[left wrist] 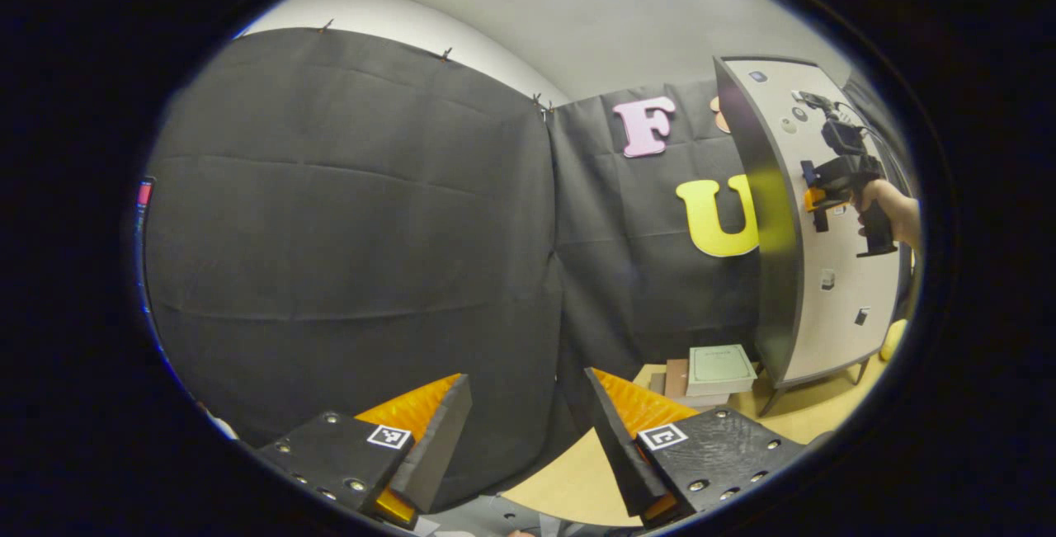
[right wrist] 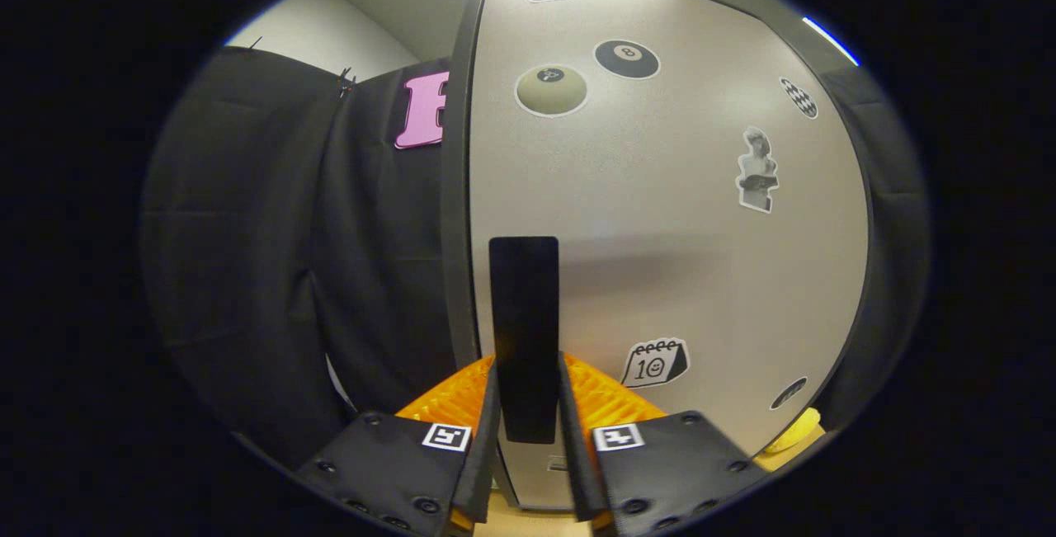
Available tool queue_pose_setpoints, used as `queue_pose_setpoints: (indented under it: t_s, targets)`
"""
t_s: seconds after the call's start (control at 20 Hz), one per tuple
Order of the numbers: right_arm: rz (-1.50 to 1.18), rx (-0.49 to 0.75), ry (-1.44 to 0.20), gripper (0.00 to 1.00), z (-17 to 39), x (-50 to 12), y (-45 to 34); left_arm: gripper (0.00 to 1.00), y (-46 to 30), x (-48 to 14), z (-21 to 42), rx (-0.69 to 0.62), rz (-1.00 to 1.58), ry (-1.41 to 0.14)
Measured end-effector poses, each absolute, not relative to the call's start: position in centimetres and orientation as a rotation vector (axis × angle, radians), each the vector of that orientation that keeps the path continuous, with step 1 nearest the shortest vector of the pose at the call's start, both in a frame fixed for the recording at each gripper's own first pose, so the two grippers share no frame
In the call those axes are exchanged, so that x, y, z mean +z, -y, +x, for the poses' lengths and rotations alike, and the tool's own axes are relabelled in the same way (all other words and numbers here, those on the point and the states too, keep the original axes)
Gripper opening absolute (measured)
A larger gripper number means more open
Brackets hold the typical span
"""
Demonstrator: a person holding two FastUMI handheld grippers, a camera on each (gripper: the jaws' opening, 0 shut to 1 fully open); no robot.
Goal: Open the cabinet door with the right hand, grasp the bottle in the cabinet with the left hand and place it on the coaster, then close the cabinet door with the right hand.
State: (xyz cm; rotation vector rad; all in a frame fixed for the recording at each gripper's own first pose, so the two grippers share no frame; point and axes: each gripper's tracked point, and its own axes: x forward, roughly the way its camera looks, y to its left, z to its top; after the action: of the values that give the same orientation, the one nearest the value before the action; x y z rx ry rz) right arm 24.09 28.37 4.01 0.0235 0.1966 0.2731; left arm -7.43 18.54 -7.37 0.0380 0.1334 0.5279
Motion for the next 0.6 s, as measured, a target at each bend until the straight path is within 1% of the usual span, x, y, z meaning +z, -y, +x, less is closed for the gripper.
queue_pose_setpoints:
  t_s: [0.05,0.1,0.15,0.35,0.4,0.45,0.55,0.6]
  targets:
    - [0.002,0.272,-0.2,0.34,23.9,3.9,-28.3,0.82,-18.5,-7.4,-7.4,0.522,0.036,-0.134]
    - [-0.012,0.278,-0.207,0.28,23.9,3.8,-28.3,0.82,-18.5,-7.4,-7.3,0.517,0.035,-0.134]
    - [-0.002,0.283,-0.211,0.18,24.0,3.6,-28.5,0.82,-18.4,-7.5,-7.2,0.509,0.033,-0.132]
    - [0.003,0.341,-0.259,0.18,23.0,3.8,-28.2,0.82,-18.0,-7.2,-6.7,0.464,0.026,-0.115]
    - [0.018,0.355,-0.262,0.15,22.6,4.0,-28.1,0.82,-17.9,-6.9,-6.8,0.452,0.027,-0.108]
    - [0.026,0.369,-0.268,0.18,22.1,4.1,-28.0,0.82,-17.7,-6.7,-6.8,0.436,0.029,-0.1]
    - [0.03,0.397,-0.269,0.18,21.5,4.2,-27.6,0.82,-17.4,-6.5,-6.7,0.4,0.029,-0.086]
    - [0.033,0.409,-0.271,0.18,21.4,4.2,-27.3,0.84,-17.3,-6.3,-6.7,0.379,0.028,-0.079]
